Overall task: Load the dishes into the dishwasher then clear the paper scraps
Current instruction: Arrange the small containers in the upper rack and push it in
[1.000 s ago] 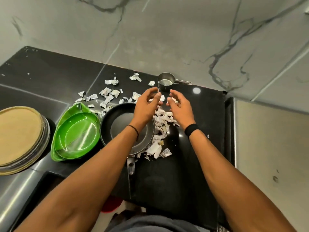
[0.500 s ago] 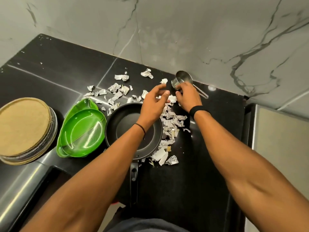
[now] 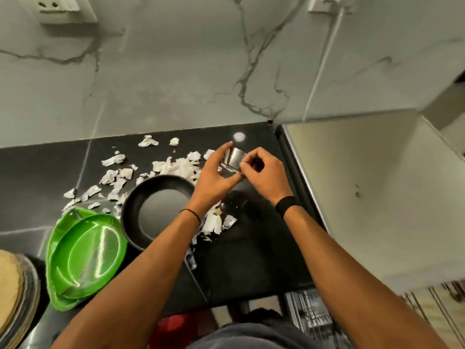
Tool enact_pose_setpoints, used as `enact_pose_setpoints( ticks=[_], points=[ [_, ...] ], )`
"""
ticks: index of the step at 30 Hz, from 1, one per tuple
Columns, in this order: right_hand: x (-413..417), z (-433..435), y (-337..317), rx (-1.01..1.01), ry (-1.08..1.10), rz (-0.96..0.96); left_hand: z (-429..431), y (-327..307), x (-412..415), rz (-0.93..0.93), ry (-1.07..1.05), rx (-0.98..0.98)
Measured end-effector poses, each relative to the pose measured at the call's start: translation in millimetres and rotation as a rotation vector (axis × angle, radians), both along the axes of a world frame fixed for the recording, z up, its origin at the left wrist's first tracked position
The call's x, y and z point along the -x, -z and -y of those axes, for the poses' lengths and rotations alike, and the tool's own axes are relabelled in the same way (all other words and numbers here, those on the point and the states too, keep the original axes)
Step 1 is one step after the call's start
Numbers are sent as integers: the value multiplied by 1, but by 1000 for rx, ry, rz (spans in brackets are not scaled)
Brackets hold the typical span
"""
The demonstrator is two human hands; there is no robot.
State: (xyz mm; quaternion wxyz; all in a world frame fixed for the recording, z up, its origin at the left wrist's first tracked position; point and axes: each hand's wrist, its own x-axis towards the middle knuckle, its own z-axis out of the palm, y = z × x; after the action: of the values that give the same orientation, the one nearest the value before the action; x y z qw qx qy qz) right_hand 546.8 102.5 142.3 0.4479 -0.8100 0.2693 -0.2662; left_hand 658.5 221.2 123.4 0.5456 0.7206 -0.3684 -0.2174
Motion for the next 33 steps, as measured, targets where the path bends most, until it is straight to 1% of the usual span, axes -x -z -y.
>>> enact_pose_setpoints(
  ticks=[7, 10, 12, 14, 17, 18, 21, 23, 27, 29, 32, 33],
  points=[
    [115, -33, 1, -106, 355, 90, 15, 16, 96, -106, 218, 64],
    [167, -41, 6, -91, 498, 87, 24, 17, 137, -148, 316, 66],
    [199, -46, 7, -95, 562, 53, 32, 16, 161, -137, 384, 55],
    [231, -50, 8, -41, 634, 21, 43, 16, 185, -59, 447, 33],
    [278, -52, 6, 149, 686, -73, 59, 14, 224, 93, 595, 30],
    [295, -52, 6, 184, 693, -103, 65, 14, 239, 140, 657, 44],
    [341, -53, 5, 141, 742, -148, 83, 16, 289, 270, 826, 63],
    [373, -54, 10, 88, 837, -144, 90, 16, 329, 321, 915, 58],
    [433, -51, 26, 16, 1055, -12, 101, 21, 398, 320, 987, 76],
    [463, -46, 37, -44, 1147, 120, 107, 29, 431, 277, 980, 91],
    [502, -33, 54, -174, 1250, 308, 115, 42, 477, 222, 923, 14],
    [515, -28, 61, -200, 1288, 333, 119, 48, 494, 204, 911, -16]
  ],
)
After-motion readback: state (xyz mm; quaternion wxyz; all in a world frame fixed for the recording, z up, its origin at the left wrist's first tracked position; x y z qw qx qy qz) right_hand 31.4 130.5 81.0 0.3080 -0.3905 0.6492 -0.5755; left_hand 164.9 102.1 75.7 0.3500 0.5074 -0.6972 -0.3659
